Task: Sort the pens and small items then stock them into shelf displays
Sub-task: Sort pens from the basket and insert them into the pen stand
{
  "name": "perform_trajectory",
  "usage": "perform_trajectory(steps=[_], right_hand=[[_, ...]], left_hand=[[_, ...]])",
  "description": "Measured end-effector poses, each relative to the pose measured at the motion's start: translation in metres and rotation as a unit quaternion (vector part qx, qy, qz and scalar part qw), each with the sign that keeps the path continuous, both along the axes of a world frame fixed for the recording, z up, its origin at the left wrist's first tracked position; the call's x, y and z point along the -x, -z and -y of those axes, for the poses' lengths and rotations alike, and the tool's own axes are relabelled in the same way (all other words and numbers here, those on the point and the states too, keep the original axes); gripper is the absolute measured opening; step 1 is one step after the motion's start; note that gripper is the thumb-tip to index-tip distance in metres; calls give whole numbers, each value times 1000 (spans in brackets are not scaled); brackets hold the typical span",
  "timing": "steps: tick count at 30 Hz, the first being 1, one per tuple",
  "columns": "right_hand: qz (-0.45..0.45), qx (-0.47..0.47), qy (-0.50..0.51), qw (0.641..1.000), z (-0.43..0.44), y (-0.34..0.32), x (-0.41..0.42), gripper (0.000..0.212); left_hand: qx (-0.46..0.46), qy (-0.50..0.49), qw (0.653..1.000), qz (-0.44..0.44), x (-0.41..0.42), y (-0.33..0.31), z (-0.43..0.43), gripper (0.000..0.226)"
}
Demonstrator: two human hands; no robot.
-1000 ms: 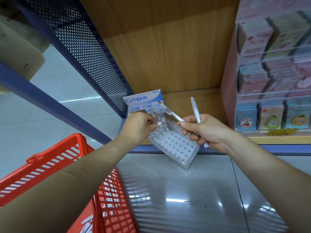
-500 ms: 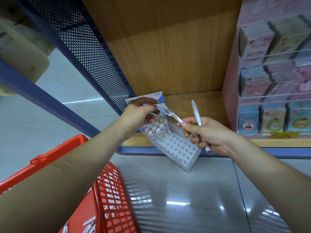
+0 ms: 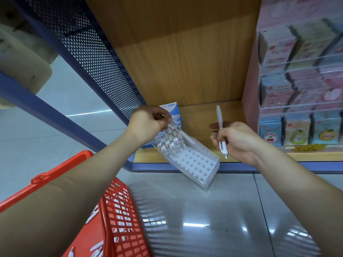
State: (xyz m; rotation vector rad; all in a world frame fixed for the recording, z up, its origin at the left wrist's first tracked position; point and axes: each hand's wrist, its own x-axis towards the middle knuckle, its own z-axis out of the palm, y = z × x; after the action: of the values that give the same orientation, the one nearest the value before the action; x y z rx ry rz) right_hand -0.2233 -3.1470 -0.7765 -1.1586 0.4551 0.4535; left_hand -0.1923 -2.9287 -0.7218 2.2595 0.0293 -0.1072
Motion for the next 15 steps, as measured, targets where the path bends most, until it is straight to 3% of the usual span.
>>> perform_trajectory(steps=[2, 5, 7, 15], right_hand=[[-3, -32, -20, 999, -2, -2, 3, 26], [8, 40, -61, 997, -4, -3, 4, 15], [13, 85, -56, 995, -2, 0, 1, 14], [33, 84, -16, 996, -3, 4, 0, 6]], left_hand=[[-51, 26, 998, 22, 3, 8, 2, 14], [-162, 78, 981, 65, 8, 17, 5, 4], [-209, 107, 968, 93, 12, 22, 8, 9], [-240, 150, 952, 115, 13, 40, 13, 16]])
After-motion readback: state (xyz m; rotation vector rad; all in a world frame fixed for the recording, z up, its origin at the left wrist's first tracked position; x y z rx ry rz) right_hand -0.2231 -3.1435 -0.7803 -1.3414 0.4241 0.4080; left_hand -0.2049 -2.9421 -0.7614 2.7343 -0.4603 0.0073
